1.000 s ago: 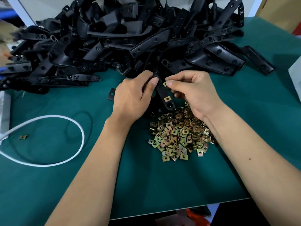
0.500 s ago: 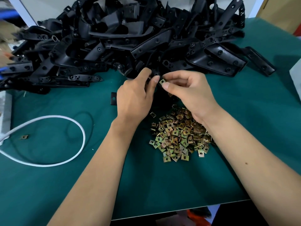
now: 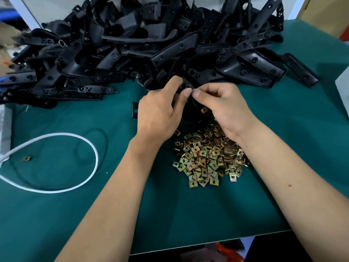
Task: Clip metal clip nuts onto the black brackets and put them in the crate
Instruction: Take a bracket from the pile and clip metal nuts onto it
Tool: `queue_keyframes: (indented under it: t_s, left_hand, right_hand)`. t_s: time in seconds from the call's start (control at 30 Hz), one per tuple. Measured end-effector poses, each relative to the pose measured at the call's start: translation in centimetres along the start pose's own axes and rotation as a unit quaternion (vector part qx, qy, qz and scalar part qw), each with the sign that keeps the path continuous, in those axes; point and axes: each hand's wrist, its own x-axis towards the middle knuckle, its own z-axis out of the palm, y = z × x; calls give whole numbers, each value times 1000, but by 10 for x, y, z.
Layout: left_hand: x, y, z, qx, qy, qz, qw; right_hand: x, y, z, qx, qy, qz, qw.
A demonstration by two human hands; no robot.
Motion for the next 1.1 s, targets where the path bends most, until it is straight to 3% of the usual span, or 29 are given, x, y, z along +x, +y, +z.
queue_keyframes:
  t_s: [0.13,0.37,0.57,0.7,0.93,1.1]
  left_hand:
    - [0,1,1,-3,-27,-3,1000]
    - [-1,3,5,-82,-110,-7,991]
    - [-2,7,8,-24,-81,8,996]
    - [1,-2,1,-8,-64,8,998]
    - [-1,-6,2,-54,-98,-49,993]
    - [-2,-5,2,-54,-93,-49,993]
  right_hand:
    - [1,0,5,-56,41,-23,997]
    - [-1,-2,7,-39,73,-38,996]
    - [0,-5,2,40,40,6,998]
    - [7,-6,-11,117,75,42,989]
    - [3,-2,2,121,49,28,991]
    - [2,0,4,108,90,12,990]
